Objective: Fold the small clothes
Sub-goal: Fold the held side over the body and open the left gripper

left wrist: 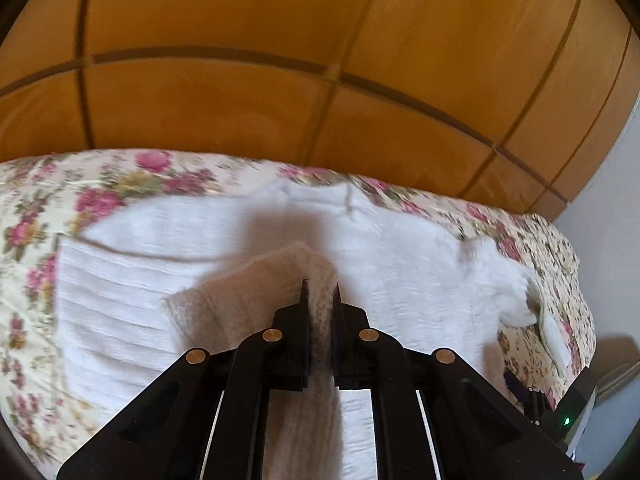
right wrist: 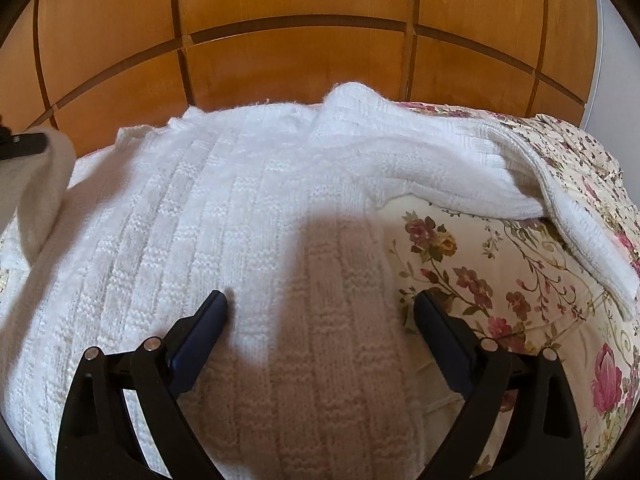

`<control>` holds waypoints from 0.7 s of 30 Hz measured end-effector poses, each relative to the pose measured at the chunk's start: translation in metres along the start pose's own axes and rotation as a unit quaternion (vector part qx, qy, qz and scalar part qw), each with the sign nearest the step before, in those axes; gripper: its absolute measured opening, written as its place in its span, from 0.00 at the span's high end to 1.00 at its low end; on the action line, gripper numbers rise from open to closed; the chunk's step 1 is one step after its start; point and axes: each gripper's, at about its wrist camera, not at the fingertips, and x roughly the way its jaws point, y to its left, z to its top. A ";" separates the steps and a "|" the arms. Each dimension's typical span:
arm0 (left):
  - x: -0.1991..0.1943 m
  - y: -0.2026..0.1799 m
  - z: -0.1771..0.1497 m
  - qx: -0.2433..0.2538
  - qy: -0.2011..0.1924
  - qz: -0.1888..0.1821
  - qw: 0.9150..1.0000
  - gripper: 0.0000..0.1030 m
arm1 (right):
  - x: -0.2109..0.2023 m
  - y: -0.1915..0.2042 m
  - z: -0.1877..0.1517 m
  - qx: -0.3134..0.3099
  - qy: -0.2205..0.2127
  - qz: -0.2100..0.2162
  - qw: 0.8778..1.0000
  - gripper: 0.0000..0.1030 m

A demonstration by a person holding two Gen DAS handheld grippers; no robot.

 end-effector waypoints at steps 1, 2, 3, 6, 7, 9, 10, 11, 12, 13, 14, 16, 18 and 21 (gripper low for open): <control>0.005 -0.004 0.000 0.002 0.004 -0.002 1.000 0.94 | 0.000 0.000 0.000 0.000 0.000 0.000 1.000 0.09; 0.011 -0.010 -0.001 0.006 0.009 -0.005 1.000 0.94 | 0.000 0.000 0.000 0.000 0.000 -0.001 1.000 0.09; 0.016 -0.015 -0.001 0.008 0.013 -0.007 1.000 0.94 | 0.000 0.000 0.000 0.000 0.000 0.000 1.000 0.09; 0.029 -0.026 -0.002 0.012 0.022 -0.014 1.000 0.94 | 0.000 0.000 0.000 0.000 0.000 0.000 1.000 0.09; 0.034 -0.031 -0.003 0.013 0.027 -0.019 0.999 0.94 | 0.000 0.000 0.000 0.000 0.000 0.000 1.000 0.09; 0.045 -0.037 -0.005 0.012 0.040 -0.032 0.999 0.94 | 0.001 -0.001 0.001 0.001 0.001 0.002 1.000 0.09; 0.049 -0.039 -0.006 0.011 0.045 -0.041 0.998 0.94 | 0.001 -0.001 0.001 0.002 0.001 0.002 1.000 0.09; 0.051 -0.042 -0.007 0.013 0.047 -0.046 0.998 0.93 | 0.002 -0.002 0.000 0.002 0.002 0.002 1.000 0.09; 0.053 -0.046 -0.009 0.018 0.048 -0.050 0.997 0.93 | 0.002 -0.002 0.000 0.002 0.002 0.002 1.000 0.09; 0.054 -0.048 -0.010 0.021 0.049 -0.054 0.997 0.93 | 0.002 -0.002 0.000 0.002 0.002 0.002 1.000 0.09; 0.054 -0.051 -0.012 0.024 0.051 -0.065 0.996 0.93 | 0.002 -0.002 0.000 0.002 0.002 0.001 1.000 0.09; 0.051 -0.057 -0.016 0.036 0.055 -0.093 0.994 0.81 | 0.002 -0.002 0.000 0.002 0.002 0.001 1.000 0.09; 0.041 -0.060 -0.018 0.046 0.043 -0.100 0.993 0.39 | 0.002 -0.003 0.000 0.003 0.003 0.002 1.000 0.09; 0.012 -0.053 -0.022 0.052 -0.015 -0.121 0.991 0.26 | 0.002 -0.002 -0.001 0.002 0.003 0.001 1.000 0.09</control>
